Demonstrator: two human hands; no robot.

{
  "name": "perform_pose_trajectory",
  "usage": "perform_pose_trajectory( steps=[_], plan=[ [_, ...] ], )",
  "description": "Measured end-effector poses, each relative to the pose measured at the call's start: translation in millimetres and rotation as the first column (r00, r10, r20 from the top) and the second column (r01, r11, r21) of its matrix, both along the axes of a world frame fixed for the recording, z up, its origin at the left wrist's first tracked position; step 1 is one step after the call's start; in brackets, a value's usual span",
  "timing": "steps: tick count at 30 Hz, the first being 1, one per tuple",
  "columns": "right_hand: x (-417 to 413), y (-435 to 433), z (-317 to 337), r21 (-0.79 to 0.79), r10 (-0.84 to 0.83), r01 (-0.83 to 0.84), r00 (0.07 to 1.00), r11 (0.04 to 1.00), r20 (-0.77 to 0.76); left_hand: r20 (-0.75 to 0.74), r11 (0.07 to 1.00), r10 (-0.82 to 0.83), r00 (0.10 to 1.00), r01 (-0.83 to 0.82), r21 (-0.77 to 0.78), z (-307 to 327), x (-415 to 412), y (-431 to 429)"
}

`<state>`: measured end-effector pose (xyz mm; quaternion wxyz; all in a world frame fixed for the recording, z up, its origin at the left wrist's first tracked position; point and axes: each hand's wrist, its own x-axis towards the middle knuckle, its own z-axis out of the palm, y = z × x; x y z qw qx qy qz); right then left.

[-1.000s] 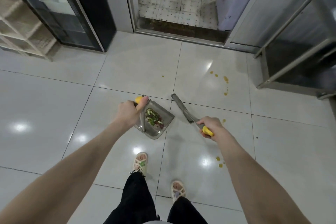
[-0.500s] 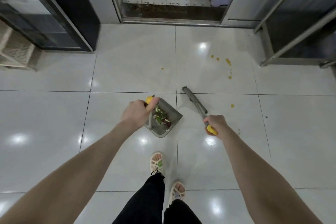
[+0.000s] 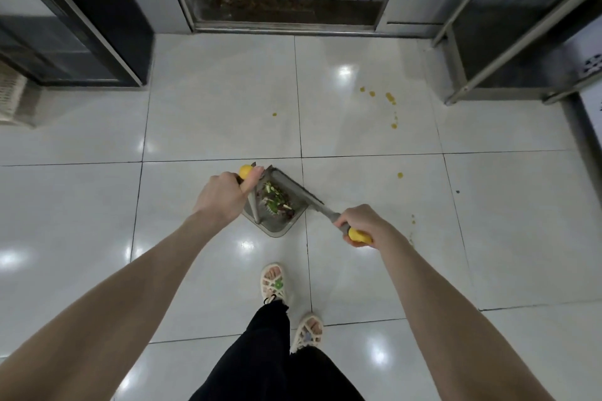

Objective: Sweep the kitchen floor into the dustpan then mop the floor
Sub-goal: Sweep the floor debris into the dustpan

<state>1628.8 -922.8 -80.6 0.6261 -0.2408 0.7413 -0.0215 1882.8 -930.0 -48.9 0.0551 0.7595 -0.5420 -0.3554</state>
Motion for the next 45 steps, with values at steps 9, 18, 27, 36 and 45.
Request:
perform_pose_trajectory(
  steps=[9,18,27,36,45],
  plan=[
    [-19.8,39.4,30.7,-0.096,-0.083,0.085,0.996,0.992,0.028,-0.072,0.999,0.025,0.997,-0.027,-0.031,1.1,-10.7,41.7],
    [-60.5,110.1,40.6,-0.170,-0.154,0.156,0.988,0.973,0.026,-0.074,0.993,-0.010,0.997,0.001,-0.120,21.1,-54.1,98.1],
    [-99.3,179.2,59.2,-0.221,-0.266,0.259,0.964,0.940,-0.002,-0.098,0.975,-0.129,0.987,0.108,-0.193,30.9,-107.7,146.0],
    [-128.5,252.0,78.1,-0.287,-0.522,0.500,0.853,0.817,0.003,-0.108,0.904,-0.393,0.913,0.362,-0.229,54.7,-154.2,150.6],
    [-178.5,348.0,104.9,-0.369,-0.750,0.698,0.662,0.613,0.006,-0.103,0.715,-0.677,0.729,0.618,-0.325,81.3,-254.1,171.0]
  ],
)
